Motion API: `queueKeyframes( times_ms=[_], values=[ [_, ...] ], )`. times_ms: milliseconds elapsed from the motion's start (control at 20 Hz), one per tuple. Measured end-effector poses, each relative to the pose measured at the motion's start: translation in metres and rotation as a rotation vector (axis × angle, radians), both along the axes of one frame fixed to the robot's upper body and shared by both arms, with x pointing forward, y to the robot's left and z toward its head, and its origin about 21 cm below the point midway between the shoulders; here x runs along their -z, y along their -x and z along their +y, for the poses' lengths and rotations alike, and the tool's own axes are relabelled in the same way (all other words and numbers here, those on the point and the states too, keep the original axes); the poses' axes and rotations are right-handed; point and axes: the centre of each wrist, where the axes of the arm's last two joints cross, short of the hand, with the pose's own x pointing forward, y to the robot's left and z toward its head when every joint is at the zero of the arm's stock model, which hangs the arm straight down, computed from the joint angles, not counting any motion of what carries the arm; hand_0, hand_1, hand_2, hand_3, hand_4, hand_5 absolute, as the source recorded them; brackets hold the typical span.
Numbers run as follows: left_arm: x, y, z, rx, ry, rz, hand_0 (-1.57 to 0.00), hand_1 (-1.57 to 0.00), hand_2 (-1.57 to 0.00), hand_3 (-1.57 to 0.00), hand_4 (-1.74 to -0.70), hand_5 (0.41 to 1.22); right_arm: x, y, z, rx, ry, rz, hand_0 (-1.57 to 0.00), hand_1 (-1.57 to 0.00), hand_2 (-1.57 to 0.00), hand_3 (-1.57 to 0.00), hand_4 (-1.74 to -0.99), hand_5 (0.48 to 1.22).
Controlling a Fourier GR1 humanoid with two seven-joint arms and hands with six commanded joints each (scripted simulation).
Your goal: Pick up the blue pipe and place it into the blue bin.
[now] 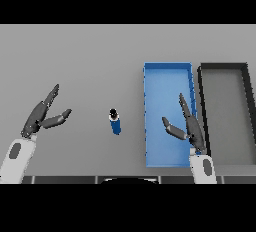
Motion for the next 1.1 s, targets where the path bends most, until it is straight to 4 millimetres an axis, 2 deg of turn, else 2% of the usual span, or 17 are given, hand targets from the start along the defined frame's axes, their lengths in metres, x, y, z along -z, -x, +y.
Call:
queueKeyframes(
  times_ms=[150,350,500,650,850,1100],
  values=[
    [-0.003,-0.002,-0.004,0.038,0.009,0.010,0.00,0.00,0.00,0.00,-1.09,0.605,-0.004,0.000,0.002,0.018,0.025,0.009,0.00,0.00,0.00,0.00,-1.185,0.597],
    [-0.003,0.013,-0.013,0.202,0.026,0.022,0.00,0.00,0.00,0.00,-1.10,0.554,-0.004,0.001,-0.004,0.001,0.034,-0.010,0.00,0.00,0.00,0.00,-1.198,0.607],
    [-0.001,0.020,-0.035,0.299,0.032,0.082,0.00,0.00,0.00,0.00,-1.14,0.503,-0.003,-0.002,0.001,-0.012,0.031,-0.001,0.00,0.00,0.00,0.00,-1.208,0.611],
    [0.011,0.029,-0.061,0.381,0.031,0.100,0.00,0.00,0.00,0.00,-1.18,0.484,-0.005,0.000,0.000,-0.002,0.034,-0.002,0.00,0.00,0.00,0.00,-1.212,0.613],
    [0.018,0.029,-0.085,0.411,0.017,0.079,0.00,0.00,0.00,0.00,-1.19,0.464,-0.007,0.002,0.004,-0.005,0.028,-0.003,0.00,0.00,0.00,0.00,-1.223,0.620],
    [0.041,0.021,-0.117,0.418,0.040,0.128,0.00,0.00,0.00,0.00,-1.20,0.467,-0.006,0.008,0.007,-0.005,0.023,0.001,0.00,0.00,0.00,0.00,-1.229,0.621]
  ],
)
